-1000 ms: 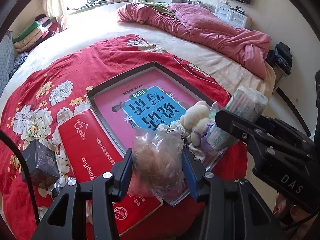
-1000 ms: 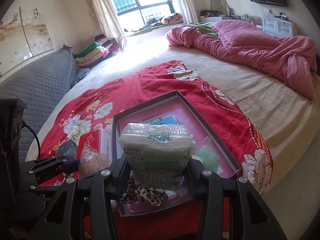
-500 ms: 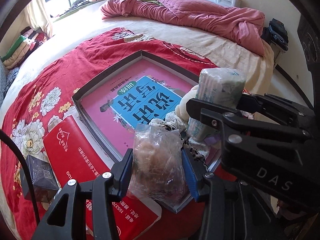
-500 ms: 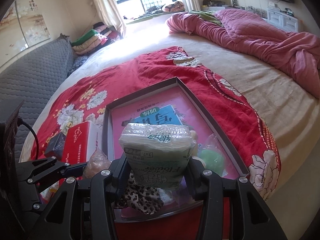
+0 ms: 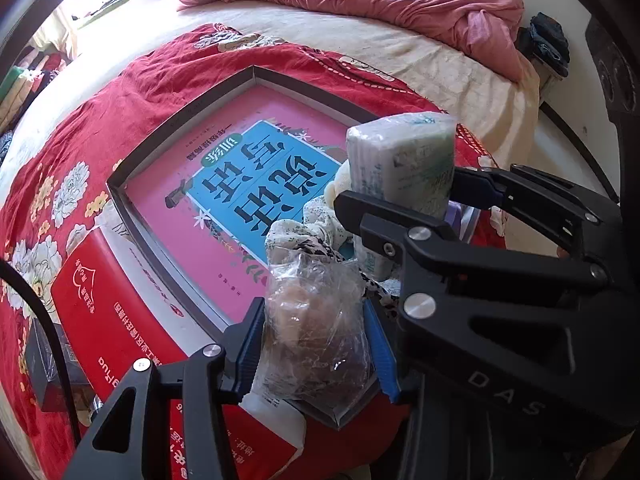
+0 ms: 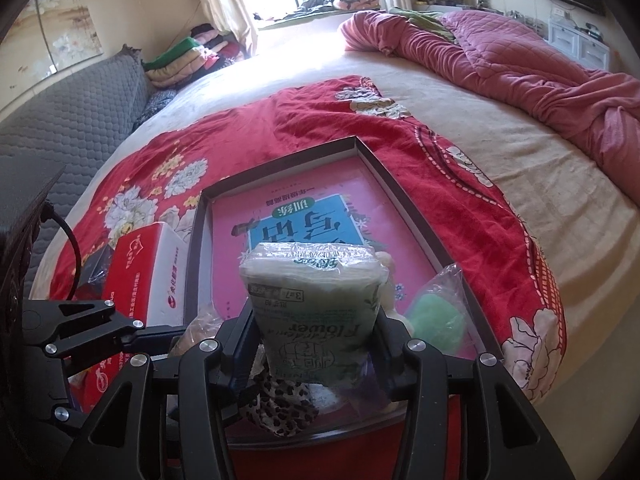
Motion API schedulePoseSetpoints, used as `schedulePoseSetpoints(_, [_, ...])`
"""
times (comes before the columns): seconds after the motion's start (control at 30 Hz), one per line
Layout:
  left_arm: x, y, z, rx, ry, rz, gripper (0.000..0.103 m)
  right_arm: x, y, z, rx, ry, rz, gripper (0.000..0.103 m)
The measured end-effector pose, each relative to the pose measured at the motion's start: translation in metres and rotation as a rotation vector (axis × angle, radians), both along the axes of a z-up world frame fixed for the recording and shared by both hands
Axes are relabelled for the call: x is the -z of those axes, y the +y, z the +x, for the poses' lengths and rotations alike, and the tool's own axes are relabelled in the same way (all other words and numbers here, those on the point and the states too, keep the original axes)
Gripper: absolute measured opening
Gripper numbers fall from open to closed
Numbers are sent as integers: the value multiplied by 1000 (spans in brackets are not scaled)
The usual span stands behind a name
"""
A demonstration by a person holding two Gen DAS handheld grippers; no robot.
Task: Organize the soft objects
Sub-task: 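Open the left tool to drop the plastic bag while the right tool releases the tissue pack into the tray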
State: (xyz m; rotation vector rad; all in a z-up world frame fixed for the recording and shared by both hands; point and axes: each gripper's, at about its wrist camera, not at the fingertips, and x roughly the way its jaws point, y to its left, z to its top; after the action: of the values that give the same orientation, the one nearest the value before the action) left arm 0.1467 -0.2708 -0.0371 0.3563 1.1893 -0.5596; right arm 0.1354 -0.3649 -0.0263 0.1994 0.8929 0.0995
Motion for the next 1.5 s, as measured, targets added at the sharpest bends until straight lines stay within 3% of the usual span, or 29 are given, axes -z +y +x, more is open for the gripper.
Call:
schedulePoseSetpoints(0.23, [7, 1, 4, -18, 26, 4, 48, 4, -3, 2, 8, -2, 26, 52])
schedulePoseSetpoints(0.6, [8, 2, 6, -42, 34, -8, 51, 14, 0, 6, 5, 17, 42, 64])
schedulePoseSetpoints(0.87, [8, 3, 7, -54, 32, -14, 51, 13, 0, 4, 6, 13, 33, 66])
schedulePoseSetpoints(1.07, [8, 2, 7, -53, 19, -16, 61, 7, -3, -1, 33, -1, -12, 72])
schedulePoseSetpoints(1.5, [-4, 6, 4, -64, -17, -58, 68, 0, -21, -8, 108, -21, -9, 73])
